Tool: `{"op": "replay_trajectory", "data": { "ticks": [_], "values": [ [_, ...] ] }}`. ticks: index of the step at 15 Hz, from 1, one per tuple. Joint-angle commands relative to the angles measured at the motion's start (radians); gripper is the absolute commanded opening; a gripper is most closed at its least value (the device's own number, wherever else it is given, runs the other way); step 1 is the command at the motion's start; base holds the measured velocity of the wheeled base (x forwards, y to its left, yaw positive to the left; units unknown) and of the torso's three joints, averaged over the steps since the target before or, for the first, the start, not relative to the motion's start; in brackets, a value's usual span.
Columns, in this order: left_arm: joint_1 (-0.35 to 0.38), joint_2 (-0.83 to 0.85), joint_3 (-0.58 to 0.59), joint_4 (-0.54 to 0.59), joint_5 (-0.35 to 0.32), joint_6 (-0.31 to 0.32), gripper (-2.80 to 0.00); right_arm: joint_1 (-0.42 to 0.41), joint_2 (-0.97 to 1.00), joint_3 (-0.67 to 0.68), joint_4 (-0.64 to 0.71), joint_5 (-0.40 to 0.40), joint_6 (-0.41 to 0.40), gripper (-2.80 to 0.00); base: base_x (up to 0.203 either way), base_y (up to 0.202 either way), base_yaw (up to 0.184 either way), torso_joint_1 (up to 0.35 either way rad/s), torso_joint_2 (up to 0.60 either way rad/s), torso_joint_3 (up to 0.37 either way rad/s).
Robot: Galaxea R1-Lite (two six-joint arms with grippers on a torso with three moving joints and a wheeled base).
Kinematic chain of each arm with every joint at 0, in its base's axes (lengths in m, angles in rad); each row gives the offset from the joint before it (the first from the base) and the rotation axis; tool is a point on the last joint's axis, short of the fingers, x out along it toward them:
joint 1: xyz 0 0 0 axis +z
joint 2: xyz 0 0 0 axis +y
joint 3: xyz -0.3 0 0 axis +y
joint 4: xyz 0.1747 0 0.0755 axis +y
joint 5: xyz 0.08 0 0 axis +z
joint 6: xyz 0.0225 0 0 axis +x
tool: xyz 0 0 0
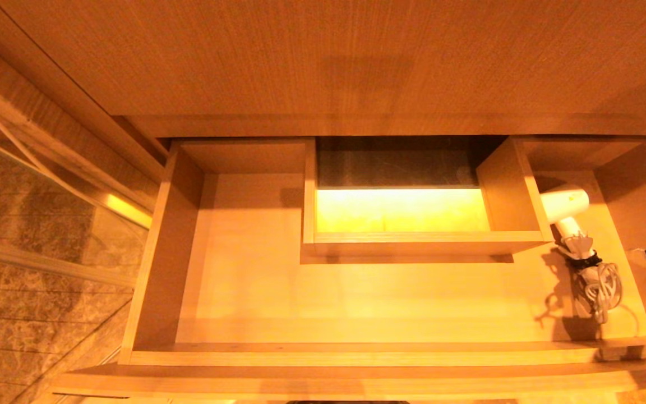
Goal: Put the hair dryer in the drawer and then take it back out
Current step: Pick up the hairdryer
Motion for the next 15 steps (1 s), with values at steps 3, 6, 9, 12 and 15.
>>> {"op": "replay_trajectory", "data": {
  "ticks": [3,6,9,12,15],
  "values": [
    [0.0,0.0,0.002,0.0,0.0,0.0,-2.8,0.0,0.007,0.057,-0.001,-0.001,-0.001,0.0,0.0,0.0,0.0,0.0,0.0,0.0],
    [0.0,0.0,0.002,0.0,0.0,0.0,-2.8,0.0,0.017,0.077,-0.002,-0.003,-0.002,0.0,0.0,0.0,0.0,0.0,0.0,0.0],
    [0.0,0.0,0.002,0.0,0.0,0.001,-2.8,0.0,0.042,0.076,-0.018,0.0,0.002,0.0,0.0,0.0,0.0,0.0,0.0,0.0],
    [0.0,0.0,0.002,0.0,0.0,0.001,-2.8,0.0,0.073,0.064,-0.032,0.001,0.015,0.0,0.0,0.0,0.0,0.0,0.0,0.0],
    [0.0,0.0,0.002,0.0,0.0,0.0,-2.8,0.0,0.091,0.062,-0.045,-0.002,0.014,0.0,0.0,0.0,0.0,0.0,0.0,0.0]
  ]
}}
